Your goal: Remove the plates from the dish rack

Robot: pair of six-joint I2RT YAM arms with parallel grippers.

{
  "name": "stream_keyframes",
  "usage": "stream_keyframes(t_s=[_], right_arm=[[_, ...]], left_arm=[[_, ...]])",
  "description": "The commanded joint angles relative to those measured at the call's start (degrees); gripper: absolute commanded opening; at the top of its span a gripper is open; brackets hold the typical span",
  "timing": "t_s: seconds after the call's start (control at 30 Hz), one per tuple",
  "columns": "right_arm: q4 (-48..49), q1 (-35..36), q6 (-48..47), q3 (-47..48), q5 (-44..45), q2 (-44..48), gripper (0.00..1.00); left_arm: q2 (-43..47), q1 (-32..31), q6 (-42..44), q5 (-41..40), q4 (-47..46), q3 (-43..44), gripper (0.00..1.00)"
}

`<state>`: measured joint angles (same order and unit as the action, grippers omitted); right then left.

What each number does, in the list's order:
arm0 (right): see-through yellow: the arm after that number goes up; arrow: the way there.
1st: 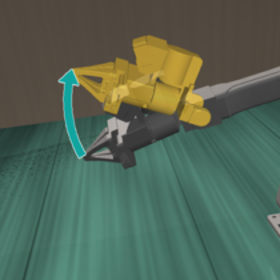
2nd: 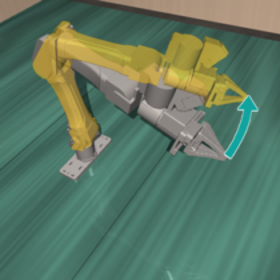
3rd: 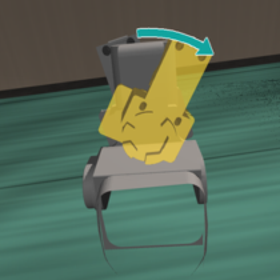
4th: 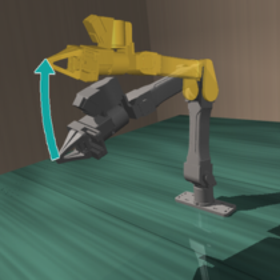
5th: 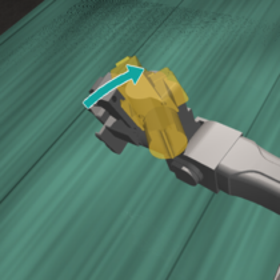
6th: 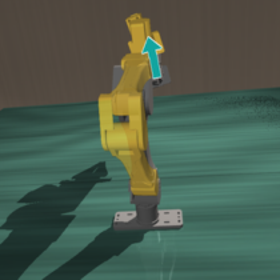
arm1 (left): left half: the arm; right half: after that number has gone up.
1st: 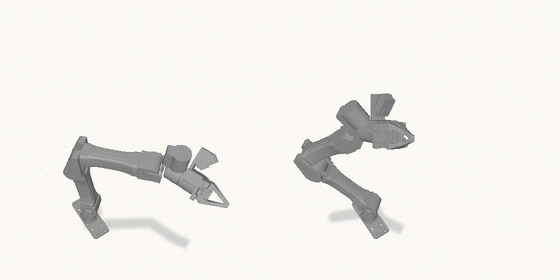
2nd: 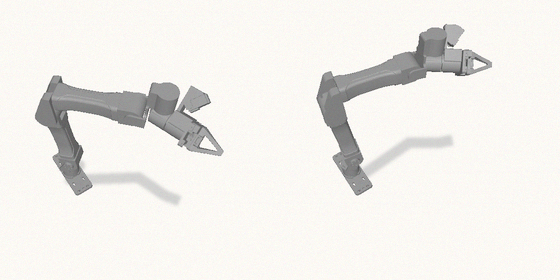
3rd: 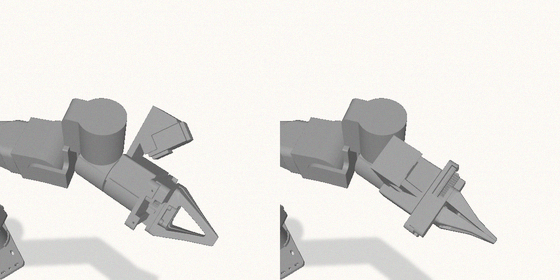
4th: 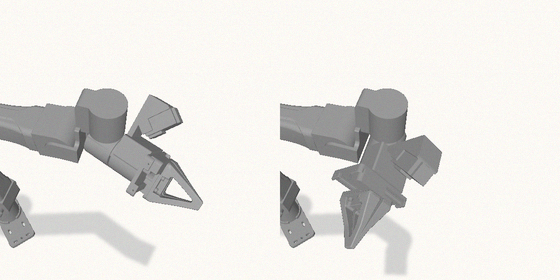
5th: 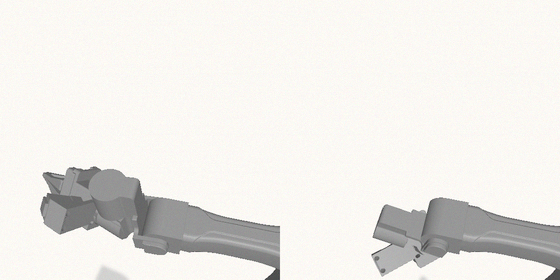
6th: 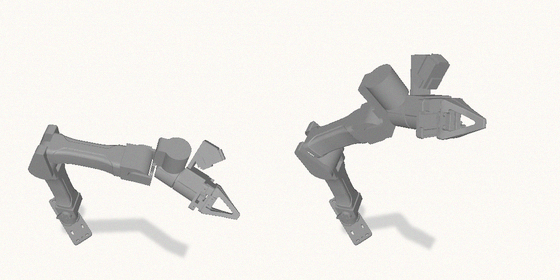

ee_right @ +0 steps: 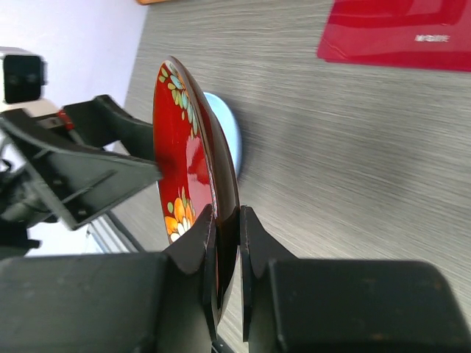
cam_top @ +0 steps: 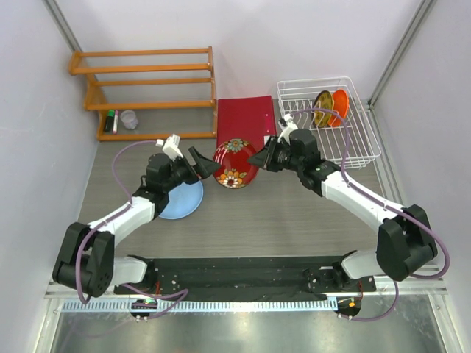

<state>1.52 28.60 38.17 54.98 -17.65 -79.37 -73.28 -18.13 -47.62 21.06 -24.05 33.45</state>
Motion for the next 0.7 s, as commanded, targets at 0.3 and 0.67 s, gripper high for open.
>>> stream_keyframes(t_s=[0.3,0.67], right_arm=[[17.36,1.9,9.54,-0.66,-9.42,-3.76,0.01],[19.33,2.43,11.05,-1.28,-10.65,-6.67,0.25]], left_arm=[[-4.25,-2.61,-3.1,0.12,-11.8,-1.02,0.35],[-0.75,-2.61,0.93,-3.56,-4.97,-1.2,0.0]])
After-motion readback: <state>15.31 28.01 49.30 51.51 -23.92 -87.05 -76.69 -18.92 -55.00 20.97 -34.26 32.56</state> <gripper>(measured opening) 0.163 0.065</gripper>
